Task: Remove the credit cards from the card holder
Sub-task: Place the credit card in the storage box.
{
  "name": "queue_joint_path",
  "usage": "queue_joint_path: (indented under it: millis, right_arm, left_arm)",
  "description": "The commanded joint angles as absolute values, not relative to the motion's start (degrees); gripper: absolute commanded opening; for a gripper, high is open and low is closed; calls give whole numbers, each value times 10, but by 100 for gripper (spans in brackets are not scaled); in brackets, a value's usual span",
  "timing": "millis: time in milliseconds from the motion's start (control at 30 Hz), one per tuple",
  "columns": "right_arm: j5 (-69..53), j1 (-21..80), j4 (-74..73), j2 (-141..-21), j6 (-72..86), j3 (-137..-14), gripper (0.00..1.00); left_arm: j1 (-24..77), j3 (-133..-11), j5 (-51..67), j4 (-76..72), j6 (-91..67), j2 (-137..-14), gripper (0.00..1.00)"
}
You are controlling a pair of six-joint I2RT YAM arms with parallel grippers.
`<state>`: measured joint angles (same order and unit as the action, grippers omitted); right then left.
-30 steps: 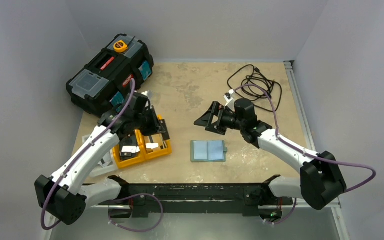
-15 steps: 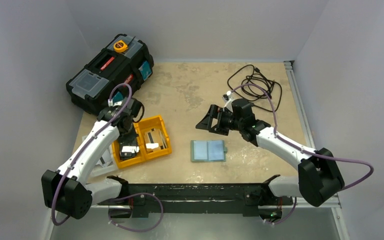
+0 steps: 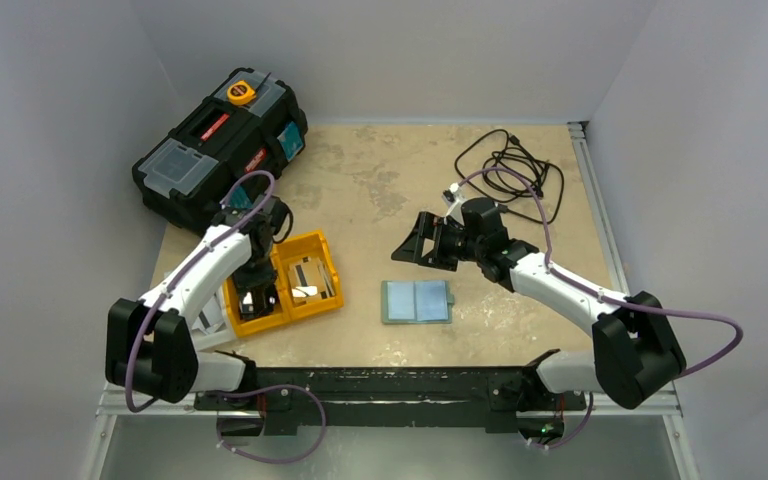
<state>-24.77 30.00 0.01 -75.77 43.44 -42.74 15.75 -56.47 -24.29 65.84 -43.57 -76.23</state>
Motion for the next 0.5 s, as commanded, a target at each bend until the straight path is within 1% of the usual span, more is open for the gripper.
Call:
queue_joint_path:
  millis: [0, 33, 67, 133, 267, 300, 333, 400, 467]
  right_arm:
    - [-239, 301, 1, -747, 412, -435, 99]
    - [-234, 301, 1, -745, 410, -435, 99]
    - [-229, 301, 1, -744, 408, -434, 99]
    - [-223, 301, -15, -742, 405, -434, 99]
    - [-210, 301, -23, -744, 400, -435, 99]
    - [-203, 301, -27, -743, 399, -435, 99]
    - [-192, 301, -33, -743, 397, -435, 99]
    - [-179, 301, -39, -741, 397, -432, 99]
    - [-168, 302, -47, -739, 397, -428, 99]
  left_arm:
    - [151, -571, -262, 645, -426, -766, 49]
    - [151, -571, -258, 645, -426, -762, 61]
    - [151, -573, -254, 643, -423, -756, 66]
    - [151, -576, -245, 641, -419, -744, 75]
    - [152, -584, -206, 627, -397, -712, 86]
    - [152, -585, -194, 622, -392, -703, 93]
    - [152, -585, -180, 617, -388, -693, 97]
    - [153, -586, -152, 607, -382, -673, 100]
    - [159, -588, -125, 596, -376, -656, 100]
